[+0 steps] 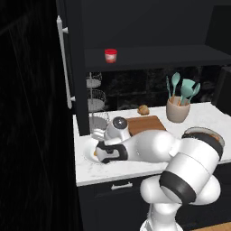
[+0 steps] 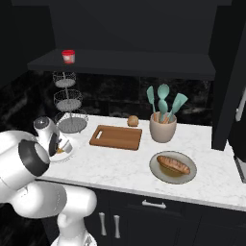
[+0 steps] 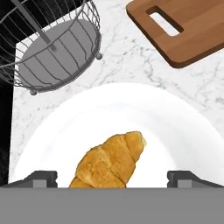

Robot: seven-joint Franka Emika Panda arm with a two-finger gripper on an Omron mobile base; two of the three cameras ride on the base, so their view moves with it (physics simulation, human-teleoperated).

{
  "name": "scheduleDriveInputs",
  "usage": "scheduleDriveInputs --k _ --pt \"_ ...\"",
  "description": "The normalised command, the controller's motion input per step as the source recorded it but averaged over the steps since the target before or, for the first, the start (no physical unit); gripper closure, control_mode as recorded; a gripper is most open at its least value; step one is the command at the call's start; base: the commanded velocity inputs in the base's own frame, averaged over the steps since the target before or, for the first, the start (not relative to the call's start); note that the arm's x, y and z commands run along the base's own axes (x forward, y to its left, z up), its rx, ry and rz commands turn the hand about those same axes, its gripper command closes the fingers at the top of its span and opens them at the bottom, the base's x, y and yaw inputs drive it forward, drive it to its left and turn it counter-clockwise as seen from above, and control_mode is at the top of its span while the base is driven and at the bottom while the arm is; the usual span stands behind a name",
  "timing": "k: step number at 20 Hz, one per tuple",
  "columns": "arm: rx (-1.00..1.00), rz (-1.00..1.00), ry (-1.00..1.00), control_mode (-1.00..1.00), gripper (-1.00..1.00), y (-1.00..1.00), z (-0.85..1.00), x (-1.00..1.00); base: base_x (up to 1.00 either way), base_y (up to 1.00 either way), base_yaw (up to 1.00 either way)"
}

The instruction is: From the different types of pastries on the counter, select a croissant and place it on the cutting board. Then retrieve a jar of jam from the cabinet and place it alongside the croissant on the cutting board.

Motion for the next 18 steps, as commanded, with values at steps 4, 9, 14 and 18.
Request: scheduleDriveInputs --k 4,9,14,18 --pt "0.00 0.00 0.01 -1.00 -1.00 0.00 0.00 0.00 0.00 0.00 0.00" --pt "0.00 0.00 0.03 -1.00 -1.00 0.00 -0.02 0.04 0.00 0.00 0.00" --pt "0.00 0.00 0.02 -1.00 -1.00 0.00 -0.06 0.09 0.00 0.00 0.00" --pt "0.00 0.00 0.00 -1.00 -1.00 0.00 -0.09 0.06 0.00 0.00 0.00"
